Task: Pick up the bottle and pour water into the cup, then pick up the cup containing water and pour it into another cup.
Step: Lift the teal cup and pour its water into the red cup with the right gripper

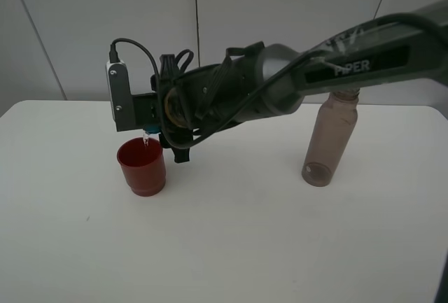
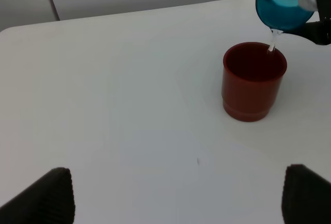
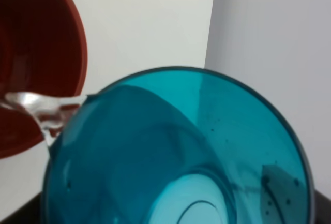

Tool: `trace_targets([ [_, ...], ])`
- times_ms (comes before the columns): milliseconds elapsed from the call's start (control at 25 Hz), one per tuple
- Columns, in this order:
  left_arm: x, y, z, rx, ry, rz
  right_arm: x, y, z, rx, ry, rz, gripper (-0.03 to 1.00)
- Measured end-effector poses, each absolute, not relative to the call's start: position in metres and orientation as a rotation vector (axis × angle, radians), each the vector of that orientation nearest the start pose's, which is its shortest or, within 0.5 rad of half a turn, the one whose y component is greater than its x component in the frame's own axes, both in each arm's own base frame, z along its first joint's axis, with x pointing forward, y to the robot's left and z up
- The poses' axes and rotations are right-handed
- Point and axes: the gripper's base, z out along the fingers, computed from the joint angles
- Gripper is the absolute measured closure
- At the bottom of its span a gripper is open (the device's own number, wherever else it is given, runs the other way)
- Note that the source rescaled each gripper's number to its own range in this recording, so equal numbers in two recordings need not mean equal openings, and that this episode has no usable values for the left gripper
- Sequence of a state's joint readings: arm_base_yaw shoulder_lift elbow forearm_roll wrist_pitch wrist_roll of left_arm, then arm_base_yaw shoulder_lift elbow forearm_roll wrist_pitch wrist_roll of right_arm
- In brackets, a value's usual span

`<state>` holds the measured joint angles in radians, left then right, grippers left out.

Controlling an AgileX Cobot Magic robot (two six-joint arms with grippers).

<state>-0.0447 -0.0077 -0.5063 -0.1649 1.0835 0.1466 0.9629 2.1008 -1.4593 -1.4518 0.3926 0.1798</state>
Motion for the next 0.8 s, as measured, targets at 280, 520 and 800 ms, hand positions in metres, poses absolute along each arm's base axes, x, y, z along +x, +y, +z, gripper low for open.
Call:
trace_targets([
  [280, -0.009, -0.0128, 0.278, 0.206, 2.034, -0.134, 0.2975, 0.3668, 0.1875, -1.862, 1.114, -0.623, 0.88],
  [520, -0.009, -0.0128, 0.278, 0.206, 2.034, -0.134, 0.2964, 0.3684, 0.1884, -1.873, 1.078, -0.642, 0.88],
  [800, -0.009, -0.0128, 0.278, 0.206, 2.034, -0.134, 0.2917, 0.3733, 0.1899, -1.893, 1.009, -0.664, 0.88],
])
